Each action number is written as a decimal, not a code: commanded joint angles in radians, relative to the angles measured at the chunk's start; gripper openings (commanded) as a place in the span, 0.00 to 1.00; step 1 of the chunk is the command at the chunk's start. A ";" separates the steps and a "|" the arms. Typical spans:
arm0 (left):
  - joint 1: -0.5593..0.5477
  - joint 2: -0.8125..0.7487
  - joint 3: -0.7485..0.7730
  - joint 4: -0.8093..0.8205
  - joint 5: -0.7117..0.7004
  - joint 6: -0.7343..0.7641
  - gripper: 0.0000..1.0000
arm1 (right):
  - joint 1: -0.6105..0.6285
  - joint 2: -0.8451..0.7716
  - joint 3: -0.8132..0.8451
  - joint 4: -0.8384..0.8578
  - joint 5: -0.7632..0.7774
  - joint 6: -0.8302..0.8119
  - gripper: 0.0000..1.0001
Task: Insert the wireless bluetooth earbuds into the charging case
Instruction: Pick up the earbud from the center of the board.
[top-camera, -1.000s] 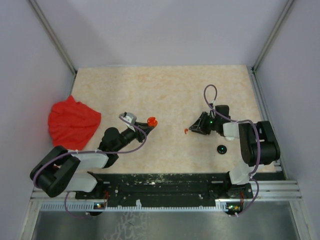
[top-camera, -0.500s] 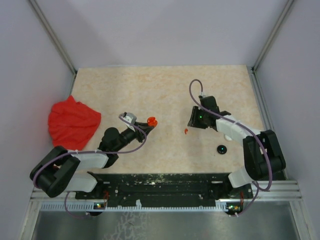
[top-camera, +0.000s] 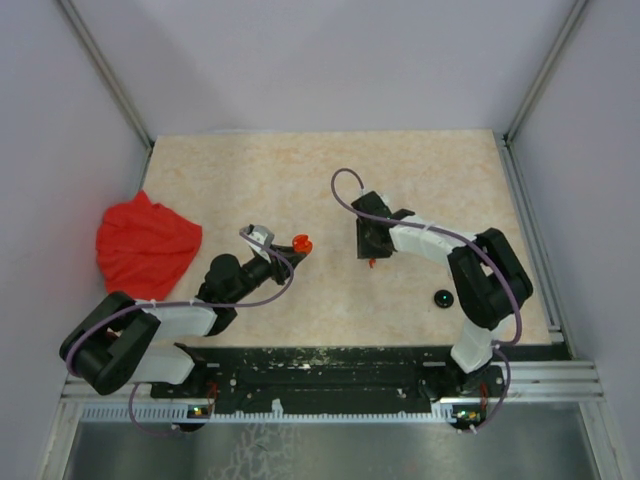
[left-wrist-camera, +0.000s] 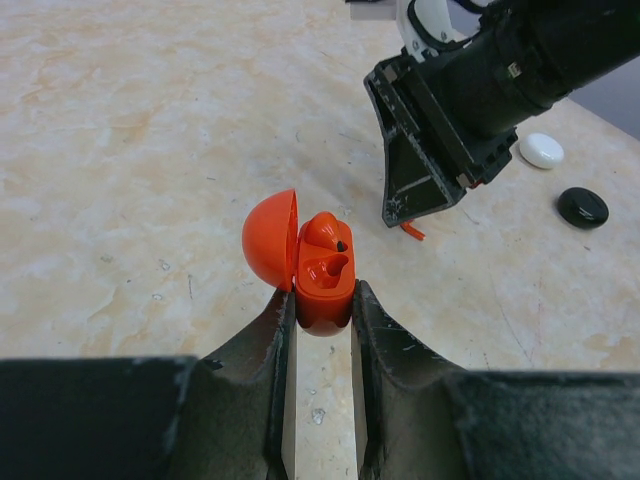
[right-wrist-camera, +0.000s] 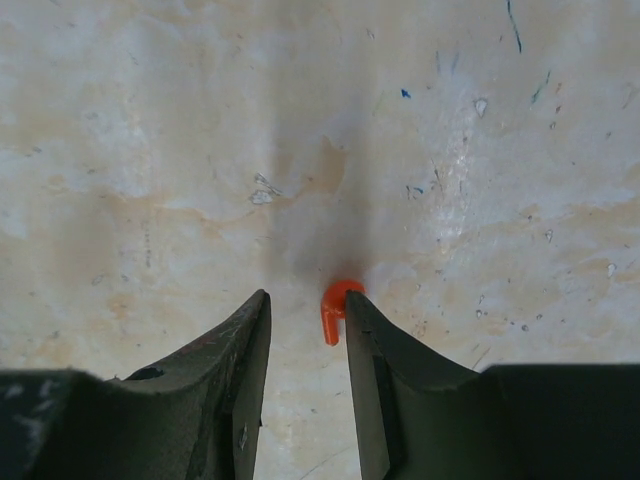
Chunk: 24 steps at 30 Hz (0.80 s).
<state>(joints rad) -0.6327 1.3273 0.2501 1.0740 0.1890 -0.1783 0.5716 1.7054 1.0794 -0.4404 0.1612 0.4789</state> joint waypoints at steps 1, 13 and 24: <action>0.004 -0.019 0.007 0.004 -0.014 0.016 0.01 | 0.029 0.045 0.046 -0.044 0.079 0.036 0.36; 0.003 -0.014 0.011 -0.003 -0.013 0.016 0.01 | 0.050 0.078 0.059 -0.041 0.100 0.043 0.35; 0.004 -0.016 0.008 -0.001 -0.018 0.014 0.00 | 0.105 -0.027 0.031 -0.084 0.054 0.087 0.38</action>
<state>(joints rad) -0.6327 1.3258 0.2501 1.0542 0.1814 -0.1776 0.6563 1.7332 1.1004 -0.5243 0.2169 0.5339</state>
